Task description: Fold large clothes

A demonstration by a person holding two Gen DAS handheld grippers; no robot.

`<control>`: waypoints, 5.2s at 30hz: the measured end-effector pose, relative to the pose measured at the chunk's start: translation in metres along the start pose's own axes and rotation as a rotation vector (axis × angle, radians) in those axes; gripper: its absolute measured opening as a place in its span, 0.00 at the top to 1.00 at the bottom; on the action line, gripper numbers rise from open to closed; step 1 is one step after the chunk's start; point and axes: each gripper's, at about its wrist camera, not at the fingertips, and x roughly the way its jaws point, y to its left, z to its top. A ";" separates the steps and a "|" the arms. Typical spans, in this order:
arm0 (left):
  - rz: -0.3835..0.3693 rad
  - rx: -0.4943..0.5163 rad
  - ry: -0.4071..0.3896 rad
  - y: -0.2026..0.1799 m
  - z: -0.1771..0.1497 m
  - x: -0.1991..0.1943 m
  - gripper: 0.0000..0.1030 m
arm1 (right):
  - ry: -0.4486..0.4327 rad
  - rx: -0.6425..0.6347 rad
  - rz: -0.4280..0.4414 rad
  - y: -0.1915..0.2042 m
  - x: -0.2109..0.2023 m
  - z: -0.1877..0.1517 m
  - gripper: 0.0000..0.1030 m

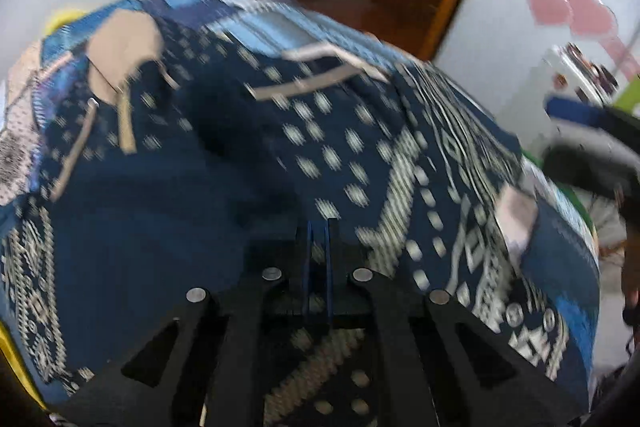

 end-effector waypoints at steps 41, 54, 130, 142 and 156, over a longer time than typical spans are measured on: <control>0.410 -0.330 -0.121 0.204 -0.098 -0.098 0.32 | -0.040 -0.223 0.028 0.141 0.067 0.063 0.92; 0.331 -0.289 0.022 0.164 -0.088 -0.033 0.32 | 0.110 -0.255 -0.026 0.098 0.073 0.010 0.92; 0.228 -0.213 -0.180 0.066 -0.017 -0.063 0.16 | -0.221 0.316 0.003 -0.093 -0.039 0.042 0.93; 0.269 -0.274 -0.285 0.096 -0.079 -0.151 0.16 | -0.054 0.118 0.230 0.084 0.011 0.049 0.93; 0.313 -0.249 -0.197 0.103 -0.132 -0.157 0.16 | 0.335 0.125 0.161 0.117 0.076 -0.028 0.92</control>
